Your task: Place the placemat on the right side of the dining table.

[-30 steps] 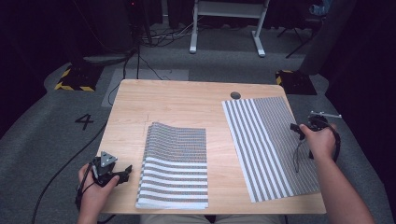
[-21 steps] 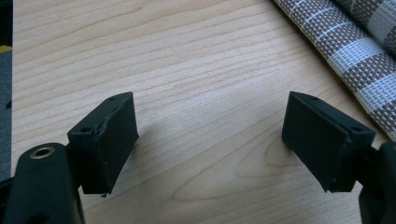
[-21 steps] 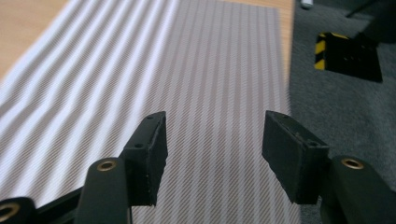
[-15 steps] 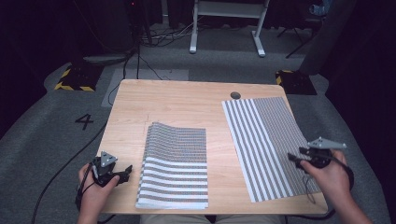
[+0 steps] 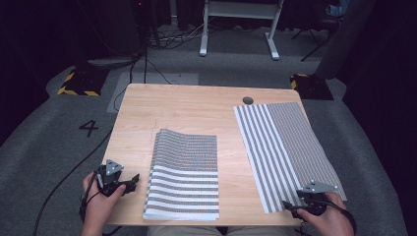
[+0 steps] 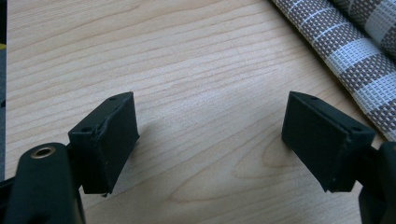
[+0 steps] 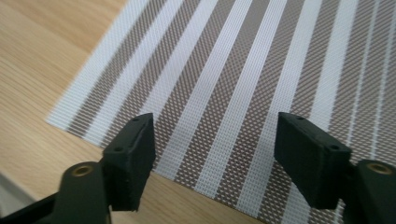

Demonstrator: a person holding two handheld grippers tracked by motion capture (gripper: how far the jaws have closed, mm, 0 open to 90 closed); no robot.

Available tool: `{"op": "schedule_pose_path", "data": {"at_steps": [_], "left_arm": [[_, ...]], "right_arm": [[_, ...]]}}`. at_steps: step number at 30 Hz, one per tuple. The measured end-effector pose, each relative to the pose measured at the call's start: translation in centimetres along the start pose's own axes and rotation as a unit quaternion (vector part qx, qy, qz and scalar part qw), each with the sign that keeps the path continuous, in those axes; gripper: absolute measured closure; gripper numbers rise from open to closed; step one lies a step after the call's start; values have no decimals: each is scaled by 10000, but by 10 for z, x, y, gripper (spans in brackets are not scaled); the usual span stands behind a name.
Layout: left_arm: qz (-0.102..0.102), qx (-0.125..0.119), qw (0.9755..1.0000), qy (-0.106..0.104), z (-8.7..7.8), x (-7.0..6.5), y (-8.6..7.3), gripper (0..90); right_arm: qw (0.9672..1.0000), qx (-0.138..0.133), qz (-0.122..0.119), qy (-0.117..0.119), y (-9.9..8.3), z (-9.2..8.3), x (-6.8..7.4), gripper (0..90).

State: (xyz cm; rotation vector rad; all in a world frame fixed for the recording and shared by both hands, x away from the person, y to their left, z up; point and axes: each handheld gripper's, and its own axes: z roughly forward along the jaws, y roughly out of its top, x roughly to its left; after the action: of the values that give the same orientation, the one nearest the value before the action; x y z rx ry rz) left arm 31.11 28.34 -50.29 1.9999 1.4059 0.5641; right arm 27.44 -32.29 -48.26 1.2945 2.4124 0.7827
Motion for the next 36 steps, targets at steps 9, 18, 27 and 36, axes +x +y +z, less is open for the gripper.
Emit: {"op": "schedule_pose_path", "data": {"at_steps": [9,18,27,36], "left_arm": [[14,-2,10000,-16,0,0,-1,186],[-2,-4,10000,4,-1,1,-1,183],[-5,18,10000,-8,-2,2,-1,183],[4,9,10000,-19,-2,3,-2,183]], "right_arm": [[9998,101,133,-98,9,7,3,262],[9979,141,519,-364,28,20,10,261],[9975,116,561,-416,42,31,16,252],[9975,52,567,-415,56,42,22,251]]}}
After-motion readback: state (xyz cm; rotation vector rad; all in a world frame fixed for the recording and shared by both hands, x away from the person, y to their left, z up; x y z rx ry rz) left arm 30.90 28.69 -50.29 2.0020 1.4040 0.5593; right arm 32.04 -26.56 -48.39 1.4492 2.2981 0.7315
